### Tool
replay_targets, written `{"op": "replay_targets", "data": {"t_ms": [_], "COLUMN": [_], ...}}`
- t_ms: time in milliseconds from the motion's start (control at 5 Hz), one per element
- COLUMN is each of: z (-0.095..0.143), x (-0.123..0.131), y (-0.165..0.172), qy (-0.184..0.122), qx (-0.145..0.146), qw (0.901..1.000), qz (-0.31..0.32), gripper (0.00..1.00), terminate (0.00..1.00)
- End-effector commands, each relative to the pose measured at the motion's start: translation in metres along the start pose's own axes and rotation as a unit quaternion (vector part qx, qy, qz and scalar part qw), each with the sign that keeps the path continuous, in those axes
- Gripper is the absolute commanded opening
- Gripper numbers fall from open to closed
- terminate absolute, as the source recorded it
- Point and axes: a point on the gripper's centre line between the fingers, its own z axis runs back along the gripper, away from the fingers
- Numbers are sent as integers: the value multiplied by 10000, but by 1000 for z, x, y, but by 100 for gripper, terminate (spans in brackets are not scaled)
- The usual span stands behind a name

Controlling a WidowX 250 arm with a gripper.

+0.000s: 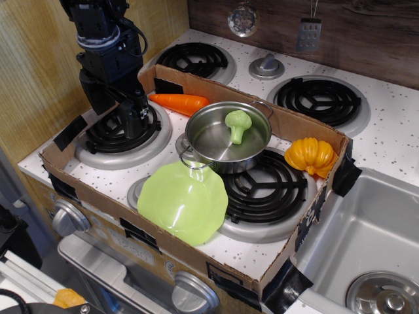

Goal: Take broccoli out of pan

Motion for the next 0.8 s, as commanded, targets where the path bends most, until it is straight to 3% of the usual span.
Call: {"op": "replay_targets", "data": {"t_ms": [0,200,600], "z": [0,11,37], "x": [0,3,9], "y": [0,-1,-5], "qy": [0,-30,-29], "qx": [0,33,403], "qw": [10000,9993,9957], "qz": [0,378,832], "gripper": [100,100,100], "terminate": [0,0,0]}}
